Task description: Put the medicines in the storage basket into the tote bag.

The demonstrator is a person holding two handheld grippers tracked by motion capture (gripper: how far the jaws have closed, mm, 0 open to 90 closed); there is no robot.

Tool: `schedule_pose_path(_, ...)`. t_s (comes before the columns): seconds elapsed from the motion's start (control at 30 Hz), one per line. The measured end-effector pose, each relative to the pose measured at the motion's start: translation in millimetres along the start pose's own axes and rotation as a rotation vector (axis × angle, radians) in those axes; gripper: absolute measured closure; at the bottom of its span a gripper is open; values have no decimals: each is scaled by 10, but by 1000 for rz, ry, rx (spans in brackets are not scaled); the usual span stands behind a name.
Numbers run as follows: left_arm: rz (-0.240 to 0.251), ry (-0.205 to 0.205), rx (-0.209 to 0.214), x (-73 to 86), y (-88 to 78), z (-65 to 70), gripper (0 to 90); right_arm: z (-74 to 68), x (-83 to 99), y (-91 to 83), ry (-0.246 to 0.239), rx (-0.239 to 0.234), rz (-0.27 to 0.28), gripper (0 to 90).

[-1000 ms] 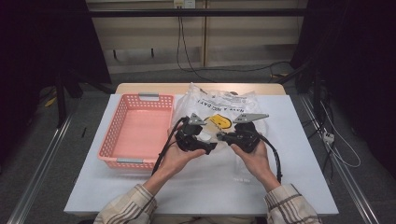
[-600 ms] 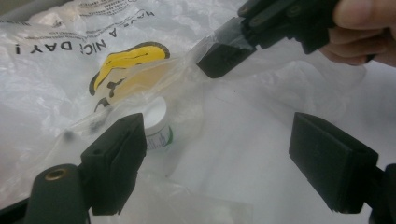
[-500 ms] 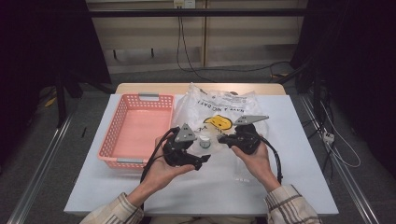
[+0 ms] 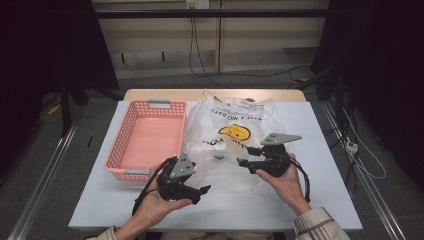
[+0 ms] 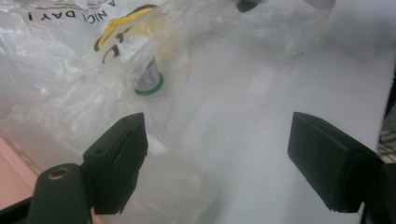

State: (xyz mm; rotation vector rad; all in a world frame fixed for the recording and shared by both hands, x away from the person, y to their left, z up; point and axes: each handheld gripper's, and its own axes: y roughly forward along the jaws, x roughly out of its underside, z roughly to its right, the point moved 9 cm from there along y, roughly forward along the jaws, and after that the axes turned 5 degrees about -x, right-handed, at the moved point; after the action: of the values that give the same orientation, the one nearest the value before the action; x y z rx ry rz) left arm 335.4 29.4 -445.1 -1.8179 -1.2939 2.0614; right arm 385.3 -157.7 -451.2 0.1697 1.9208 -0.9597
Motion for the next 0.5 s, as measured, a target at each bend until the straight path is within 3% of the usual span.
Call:
schedule_pose_path(0.03, 11, -20, -4, 23, -16, 24, 202, -6, 35, -23, 0, 3, -8, 374)
schedule_pose_path(0.13, 4, -10, -14, 115, -81, 14, 204, -15, 139, -103, 9, 20, -18, 306)
schedule_pose_path(0.17, 23, -38, -22, 129, -82, 13, 204, -15, 168, -134, 17, 28, -20, 283)
schedule_pose_path(0.3, 11, -58, -36, 257, -110, -45, 195, -8, 252, -279, 36, 59, -7, 219)
schedule_pose_path(0.5, 3, -67, -38, 410, -177, -37, 191, 37, 344, -482, 62, 104, 23, 201)
